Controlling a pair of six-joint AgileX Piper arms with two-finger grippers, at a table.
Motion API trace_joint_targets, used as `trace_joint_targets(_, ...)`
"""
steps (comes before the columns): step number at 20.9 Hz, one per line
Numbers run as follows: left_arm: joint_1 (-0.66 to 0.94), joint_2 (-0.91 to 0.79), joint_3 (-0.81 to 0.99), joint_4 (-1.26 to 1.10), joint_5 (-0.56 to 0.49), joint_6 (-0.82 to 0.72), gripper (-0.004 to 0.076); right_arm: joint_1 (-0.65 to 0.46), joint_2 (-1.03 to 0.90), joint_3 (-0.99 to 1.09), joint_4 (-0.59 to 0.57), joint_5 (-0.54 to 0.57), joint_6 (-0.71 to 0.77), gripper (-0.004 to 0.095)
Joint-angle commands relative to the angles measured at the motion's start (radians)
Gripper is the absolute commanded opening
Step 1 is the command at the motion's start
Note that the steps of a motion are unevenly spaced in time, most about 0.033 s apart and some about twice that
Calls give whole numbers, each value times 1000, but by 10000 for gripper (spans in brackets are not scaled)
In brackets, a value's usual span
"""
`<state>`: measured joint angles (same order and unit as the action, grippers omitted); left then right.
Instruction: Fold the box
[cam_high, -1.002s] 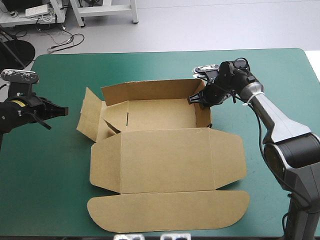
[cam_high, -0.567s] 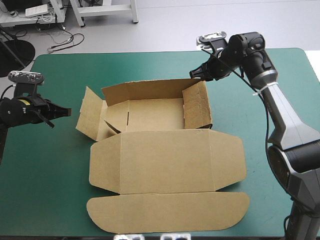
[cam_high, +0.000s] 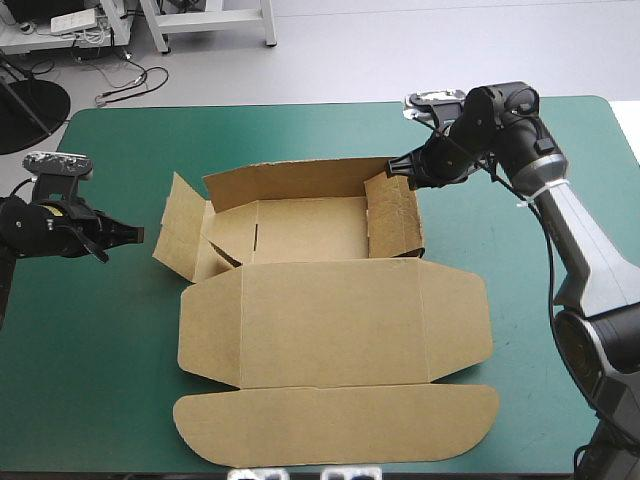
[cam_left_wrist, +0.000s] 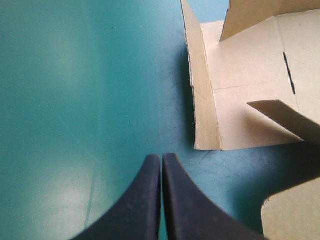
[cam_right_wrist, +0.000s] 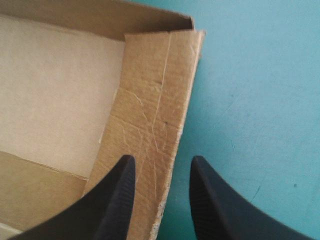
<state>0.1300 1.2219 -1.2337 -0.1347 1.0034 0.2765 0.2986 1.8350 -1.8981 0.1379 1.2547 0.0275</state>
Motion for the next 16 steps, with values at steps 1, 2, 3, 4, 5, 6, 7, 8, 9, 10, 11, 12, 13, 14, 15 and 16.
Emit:
trace_joint_targets(1,0,-21,-34,-16,-27,-6,4,-5,2,10,9,-42,-14,344)
trace_joint_targets(2,0,-21,-34,-18,-27,-6,4,-5,17,9,11,-42,-14,344)
trace_joint_targets(3,0,-21,-34,-18,-25,-8,4,-5,45,9,11,-44,-16,344)
trace_joint_targets(4,0,-21,-34,-18,-20,-8,4,-5,65,9,11,-46,-27,344)
trace_joint_targets(5,0,-21,-34,-18,-12,-8,4,-5,80,9,11,-48,-27,344)
trace_joint_targets(6,0,-21,-34,-18,-2,-8,4,-5,100,9,11,-53,-27,344)
trace_joint_targets(7,0,-21,-34,-18,8,-8,4,-5,110,9,13,-56,-27,344)
trace_joint_targets(8,0,-21,-34,-21,18,-8,4,-5,130,9,17,-65,-60,342)
trace_joint_targets(9,0,-21,-34,-23,23,-8,4,-5,138,9,21,-70,-86,333)
trace_joint_targets(10,0,-21,-34,-27,31,-8,4,-5,149,9,41,-81,-107,299)
trace_joint_targets(11,0,-21,-34,-32,36,-8,4,-5,154,9,55,-85,-117,268)
trace_joint_targets(12,0,-21,-34,-39,41,-8,4,-5,163,9,81,-98,-128,180)
trace_joint_targets(13,0,-21,-34,-44,47,-8,4,-5,164,9,90,-105,-128,134)
trace_joint_targets(14,0,-21,-34,-48,47,-8,4,-5,169,9,102,-111,-128,68)
trace_joint_targets(15,0,-21,-34,-52,47,-8,4,-5,169,9,108,-120,-128,-1)
trace_joint_targets(16,0,-21,-34,-57,47,-8,4,-5,169,9,108,-124,-128,-17)
